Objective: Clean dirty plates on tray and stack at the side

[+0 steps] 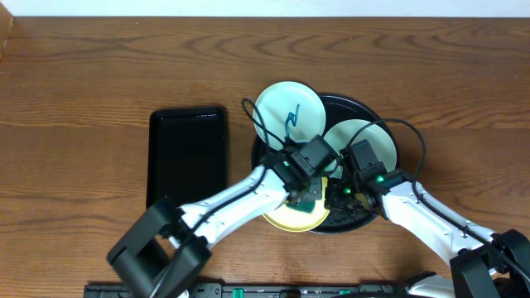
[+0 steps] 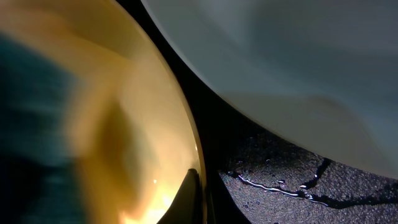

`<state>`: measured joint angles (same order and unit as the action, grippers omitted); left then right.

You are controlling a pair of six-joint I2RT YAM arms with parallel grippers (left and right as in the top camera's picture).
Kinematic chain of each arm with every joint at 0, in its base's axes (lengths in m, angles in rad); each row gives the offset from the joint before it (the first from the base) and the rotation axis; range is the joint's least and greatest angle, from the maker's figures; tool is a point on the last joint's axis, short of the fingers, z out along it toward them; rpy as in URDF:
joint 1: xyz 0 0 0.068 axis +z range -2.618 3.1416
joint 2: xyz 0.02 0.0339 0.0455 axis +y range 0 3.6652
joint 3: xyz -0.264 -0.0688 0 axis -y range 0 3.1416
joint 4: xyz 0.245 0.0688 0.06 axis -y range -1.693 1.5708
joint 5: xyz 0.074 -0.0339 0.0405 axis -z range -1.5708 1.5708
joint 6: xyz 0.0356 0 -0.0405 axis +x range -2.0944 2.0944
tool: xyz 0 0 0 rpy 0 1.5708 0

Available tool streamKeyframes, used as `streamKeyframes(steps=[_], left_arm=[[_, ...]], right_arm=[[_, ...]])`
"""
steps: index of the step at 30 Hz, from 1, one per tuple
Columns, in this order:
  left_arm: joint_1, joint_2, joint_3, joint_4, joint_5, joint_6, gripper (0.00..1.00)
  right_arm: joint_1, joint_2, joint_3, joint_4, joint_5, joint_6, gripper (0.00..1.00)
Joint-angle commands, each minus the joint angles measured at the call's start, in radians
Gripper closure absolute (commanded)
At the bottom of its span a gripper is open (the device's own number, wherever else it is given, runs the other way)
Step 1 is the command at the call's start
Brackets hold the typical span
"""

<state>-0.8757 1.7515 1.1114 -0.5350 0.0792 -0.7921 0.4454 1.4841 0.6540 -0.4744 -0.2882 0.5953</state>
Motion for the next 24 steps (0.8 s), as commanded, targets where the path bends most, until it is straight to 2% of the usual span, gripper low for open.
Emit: streamKeyframes(steps=[1,7,11,12,14,15,19,24], left_arm=[[-0.019,0.038,0.005,0.004,0.014,0.065,0.92],[0.037,0.018,0.010,-0.058,-0.175,0.142,0.93],[0.108,-0.032,0.027,-0.074,-0.157,0.161,0.93],[0.124,-0.053,0.030,-0.074,-0.129,0.175,0.93],[0.153,-0.097,0.031,-0.074,-0.080,0.189,0.93],[0.164,-0.116,0.031,-0.076,-0.062,0.193,0.93],[0.213,-0.188,0.031,-0.105,-0.040,0.197,0.93],[0.309,-0.269,0.031,-0.166,-0.041,0.265,0.92]], right_arm=[[0.002,0.008,-0.007,-0.008,0.006,-0.008,0.99],[0.002,0.008,-0.007,-0.008,0.007,-0.008,0.99],[0.002,0.008,-0.007,-0.007,0.007,-0.008,0.99],[0.002,0.008,-0.007,-0.006,0.007,-0.008,0.96],[0.002,0.008,-0.007,0.001,0.006,-0.008,0.84],[0.002,0.008,-0.007,0.006,0.006,-0.008,0.84],[0.002,0.008,-0.007,0.027,-0.006,-0.008,0.89],[0.002,0.009,-0.007,0.030,-0.008,-0.008,0.99]])
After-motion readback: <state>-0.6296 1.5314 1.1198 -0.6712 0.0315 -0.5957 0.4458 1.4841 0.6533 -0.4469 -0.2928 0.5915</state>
